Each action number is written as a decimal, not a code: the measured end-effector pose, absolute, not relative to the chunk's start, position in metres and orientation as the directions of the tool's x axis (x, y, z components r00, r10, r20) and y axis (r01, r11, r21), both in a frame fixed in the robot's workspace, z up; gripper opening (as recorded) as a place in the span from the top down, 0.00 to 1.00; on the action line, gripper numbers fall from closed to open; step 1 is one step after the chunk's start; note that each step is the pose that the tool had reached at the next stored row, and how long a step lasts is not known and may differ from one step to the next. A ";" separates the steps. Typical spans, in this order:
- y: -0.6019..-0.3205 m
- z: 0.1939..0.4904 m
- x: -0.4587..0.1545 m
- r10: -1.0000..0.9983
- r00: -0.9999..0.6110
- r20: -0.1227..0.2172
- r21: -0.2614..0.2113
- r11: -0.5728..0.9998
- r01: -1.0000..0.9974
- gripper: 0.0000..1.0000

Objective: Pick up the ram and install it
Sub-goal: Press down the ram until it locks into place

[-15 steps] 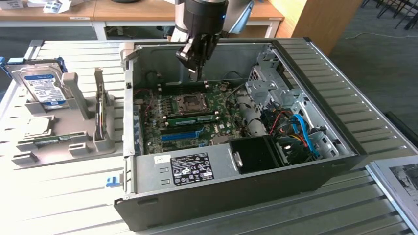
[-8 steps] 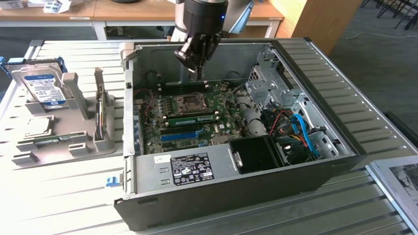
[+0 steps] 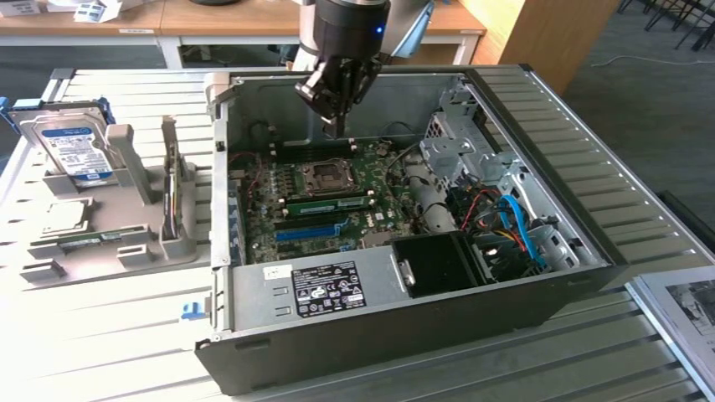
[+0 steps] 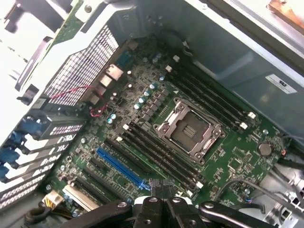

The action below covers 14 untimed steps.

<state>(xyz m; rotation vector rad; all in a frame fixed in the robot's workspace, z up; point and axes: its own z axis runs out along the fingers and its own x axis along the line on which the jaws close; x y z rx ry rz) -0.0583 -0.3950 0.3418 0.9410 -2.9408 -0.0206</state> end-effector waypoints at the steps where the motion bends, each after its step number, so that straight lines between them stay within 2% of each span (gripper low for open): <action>1: -0.395 0.342 -0.058 -0.569 -0.821 0.047 0.029 0.822 -0.569 0.90; 14: -0.395 0.342 -0.058 -0.435 -0.899 0.047 0.029 0.900 -0.434 0.90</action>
